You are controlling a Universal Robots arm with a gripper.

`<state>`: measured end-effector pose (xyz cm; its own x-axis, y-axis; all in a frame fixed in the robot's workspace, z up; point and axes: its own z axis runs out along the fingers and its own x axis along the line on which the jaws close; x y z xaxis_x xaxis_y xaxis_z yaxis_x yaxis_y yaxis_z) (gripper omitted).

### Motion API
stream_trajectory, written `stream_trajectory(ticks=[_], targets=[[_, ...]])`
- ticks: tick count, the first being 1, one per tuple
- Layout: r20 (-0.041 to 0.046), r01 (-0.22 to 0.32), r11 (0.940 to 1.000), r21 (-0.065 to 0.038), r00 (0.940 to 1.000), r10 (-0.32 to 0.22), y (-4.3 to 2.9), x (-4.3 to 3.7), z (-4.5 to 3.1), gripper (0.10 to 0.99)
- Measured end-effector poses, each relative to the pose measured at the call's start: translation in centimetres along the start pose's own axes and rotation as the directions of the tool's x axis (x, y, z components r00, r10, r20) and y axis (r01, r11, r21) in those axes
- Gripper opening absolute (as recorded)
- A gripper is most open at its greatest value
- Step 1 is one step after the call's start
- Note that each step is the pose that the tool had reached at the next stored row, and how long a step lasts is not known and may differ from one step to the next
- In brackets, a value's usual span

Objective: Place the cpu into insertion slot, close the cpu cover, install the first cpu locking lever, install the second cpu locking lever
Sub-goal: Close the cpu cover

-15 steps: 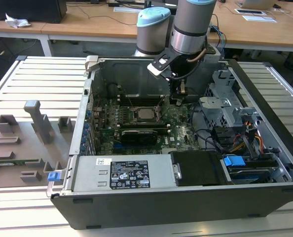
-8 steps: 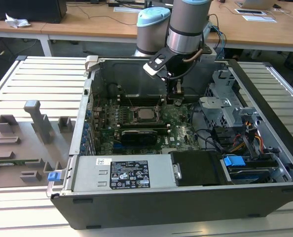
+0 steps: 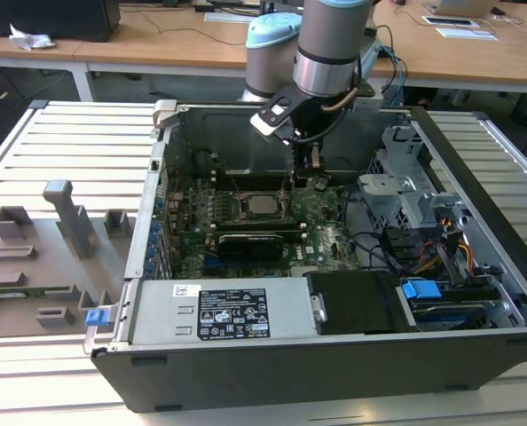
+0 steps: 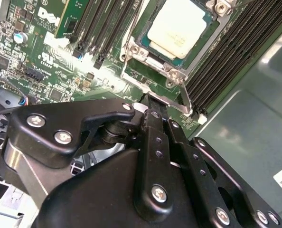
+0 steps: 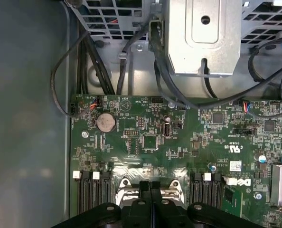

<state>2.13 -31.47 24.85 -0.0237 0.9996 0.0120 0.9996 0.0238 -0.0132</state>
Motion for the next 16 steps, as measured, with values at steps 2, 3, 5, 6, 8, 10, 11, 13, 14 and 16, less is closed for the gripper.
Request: stream_trajectory(ticks=[2, 3, 5, 6, 8, 10, 11, 13, 14, 16], targets=[[0.0, 0.0, 1.0, 0.0, 1.0, 0.0, -0.23, 0.0, 0.0, 0.106], [0.0, 0.0, 1.0, 0.0, 1.0, 0.0, -0.47, 0.01, 0.01, 0.106], [0.0, 0.0, 1.0, 0.0, 1.0, 0.0, -1.17, 0.03, 0.02, 0.106], [0.0, 0.0, 1.0, 0.0, 1.0, 0.0, -1.4, 0.03, 0.02, 0.106], [0.0, 0.0, 1.0, 0.0, 1.0, 0.0, -1.78, 0.04, 0.02, 0.106], [0.0, 0.0, 1.0, 0.0, 1.0, 0.0, -2.19, 0.05, 0.03, 0.106], [0.0001, 0.0, 1.0, 0.0, 1.0, 0.0, -2.52, 0.06, 0.04, 0.106], [0.0, 0.0, 1.0, 0.0, 1.0, 0.0, -3.2, 0.08, 0.06, 0.106], [-0.0001, 0.0, 1.0, 0.0, 1.0, 0.0, -3.44, 0.09, 0.07, 0.106], [0.0, 0.0, 1.0, 0.0, 1.0, 0.0, -4.05, 0.09, 0.08, 0.106]])
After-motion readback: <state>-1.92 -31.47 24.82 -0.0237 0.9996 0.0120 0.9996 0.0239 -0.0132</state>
